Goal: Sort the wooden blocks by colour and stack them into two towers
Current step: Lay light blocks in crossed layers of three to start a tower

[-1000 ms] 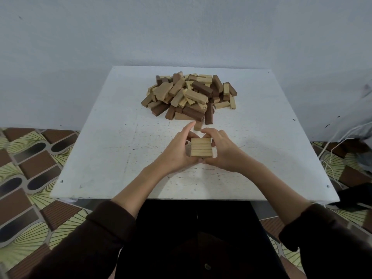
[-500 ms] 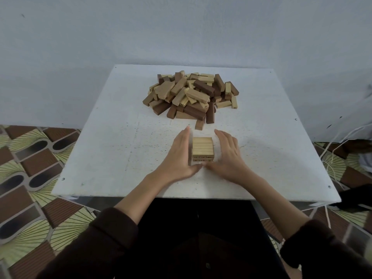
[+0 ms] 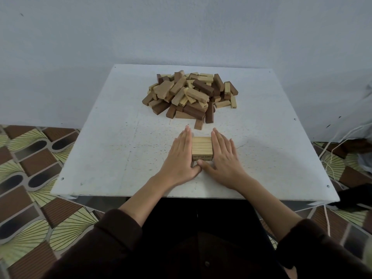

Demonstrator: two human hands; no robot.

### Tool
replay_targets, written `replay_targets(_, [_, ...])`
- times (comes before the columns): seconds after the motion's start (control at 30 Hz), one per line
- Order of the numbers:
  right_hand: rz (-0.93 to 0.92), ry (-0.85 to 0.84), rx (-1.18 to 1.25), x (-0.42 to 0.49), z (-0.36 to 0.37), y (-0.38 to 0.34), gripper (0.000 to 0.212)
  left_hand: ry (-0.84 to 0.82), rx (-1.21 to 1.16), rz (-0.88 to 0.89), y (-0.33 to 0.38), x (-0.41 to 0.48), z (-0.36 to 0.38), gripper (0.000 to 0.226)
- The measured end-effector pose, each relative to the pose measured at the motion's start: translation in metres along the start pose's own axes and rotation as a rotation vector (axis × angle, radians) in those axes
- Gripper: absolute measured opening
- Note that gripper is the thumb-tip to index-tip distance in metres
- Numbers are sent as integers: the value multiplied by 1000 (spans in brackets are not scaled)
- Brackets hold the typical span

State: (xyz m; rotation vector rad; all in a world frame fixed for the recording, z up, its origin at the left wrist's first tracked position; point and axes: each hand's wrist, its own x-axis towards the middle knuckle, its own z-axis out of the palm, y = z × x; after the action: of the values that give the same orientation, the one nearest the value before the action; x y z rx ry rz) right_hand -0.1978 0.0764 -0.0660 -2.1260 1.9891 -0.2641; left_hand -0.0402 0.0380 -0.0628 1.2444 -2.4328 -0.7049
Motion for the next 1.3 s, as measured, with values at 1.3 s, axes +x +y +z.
replay_targets(1.3, [9, -19, -59, 0, 4, 1, 113, -21, 119, -57, -2, 1, 3, 94])
